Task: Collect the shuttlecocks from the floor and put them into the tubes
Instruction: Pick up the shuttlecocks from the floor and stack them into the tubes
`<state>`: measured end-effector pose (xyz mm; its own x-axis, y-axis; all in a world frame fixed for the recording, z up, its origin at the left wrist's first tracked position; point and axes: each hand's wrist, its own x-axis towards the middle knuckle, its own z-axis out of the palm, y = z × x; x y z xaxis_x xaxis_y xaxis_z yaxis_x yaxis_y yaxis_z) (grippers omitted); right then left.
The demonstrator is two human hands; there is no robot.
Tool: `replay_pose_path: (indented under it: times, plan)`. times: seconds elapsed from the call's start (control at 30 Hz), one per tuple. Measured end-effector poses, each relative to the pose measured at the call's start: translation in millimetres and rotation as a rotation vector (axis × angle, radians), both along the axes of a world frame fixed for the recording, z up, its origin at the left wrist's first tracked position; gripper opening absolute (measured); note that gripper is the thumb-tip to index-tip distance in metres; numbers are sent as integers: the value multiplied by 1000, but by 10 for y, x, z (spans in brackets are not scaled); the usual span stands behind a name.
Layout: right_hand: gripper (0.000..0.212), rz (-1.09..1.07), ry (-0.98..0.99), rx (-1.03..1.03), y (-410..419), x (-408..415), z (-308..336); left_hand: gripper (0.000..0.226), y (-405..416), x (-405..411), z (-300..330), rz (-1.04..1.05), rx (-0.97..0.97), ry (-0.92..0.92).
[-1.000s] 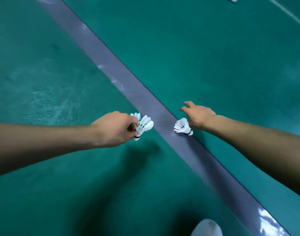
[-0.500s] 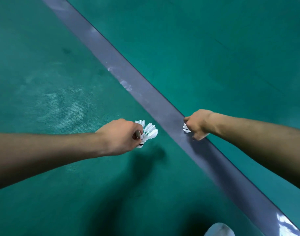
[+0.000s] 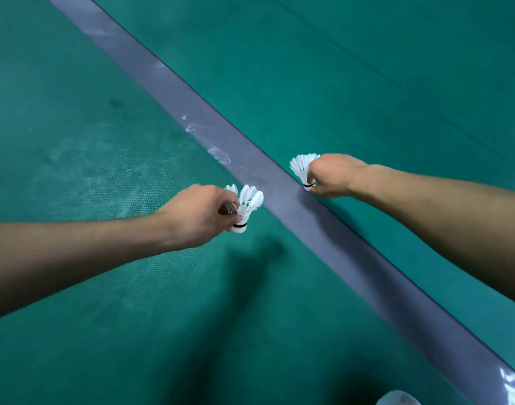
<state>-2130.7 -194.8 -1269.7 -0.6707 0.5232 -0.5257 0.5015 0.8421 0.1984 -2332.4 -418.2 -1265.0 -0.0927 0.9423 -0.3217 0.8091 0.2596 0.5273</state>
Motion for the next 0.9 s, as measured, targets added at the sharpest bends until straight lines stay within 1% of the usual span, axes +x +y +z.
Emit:
replay_pose_path:
  times: [0.1,0.17,0.23,0.27,0.33,0.4,0.43,0.47,0.5,0.53,0.6,0.63,0.7,0.77,0.8,0.9]
  plan:
    - [37,-3,107,-28,69,-301,166,21,108,-110,188,105,2,-92]
    - [43,-35,228,-68,120,-469,383,28,204,-205,459,136,-10,-80]
    - [38,-80,350,-95,157,-609,751,30,295,-314,867,161,-21,-50]
    - [33,-108,428,-102,169,-635,971,26,337,-355,1061,179,-16,-49]
    - [26,-214,586,-145,95,-612,1569,16,406,-374,1668,199,-13,-55]
    - [22,-332,723,-225,-14,-501,2298,6,486,-329,2390,186,-2,-61]
    - [23,-376,804,-278,-56,-457,2650,3,531,-315,2740,181,19,-65]
    - [26,-414,869,-320,-72,-393,3169,4,601,-282,3266,181,34,-76]
    - [29,-454,925,-357,-128,-359,3526,3,629,-264,3663,180,45,-76]
    - [31,-492,995,-372,-113,-286,4071,4,704,-233,4243,173,60,-70]
    - [32,-551,1102,-395,-151,-188,4825,9,786,-171,5145,156,73,-58]
    - [31,-608,1146,-417,-129,-108,5386,11,865,-118,5784,141,76,-55]
    - [33,-732,1259,-528,-170,12,6336,12,962,-12,6853,118,104,-72]
    - [38,-850,1414,-606,-231,116,7083,9,1038,95,7708,68,147,-92]
    - [38,-908,1487,-627,-253,182,7510,8,1079,153,8175,40,174,-74]
    - [26,-1107,1637,-636,-529,438,8339,7,1095,360,9085,-19,244,50]
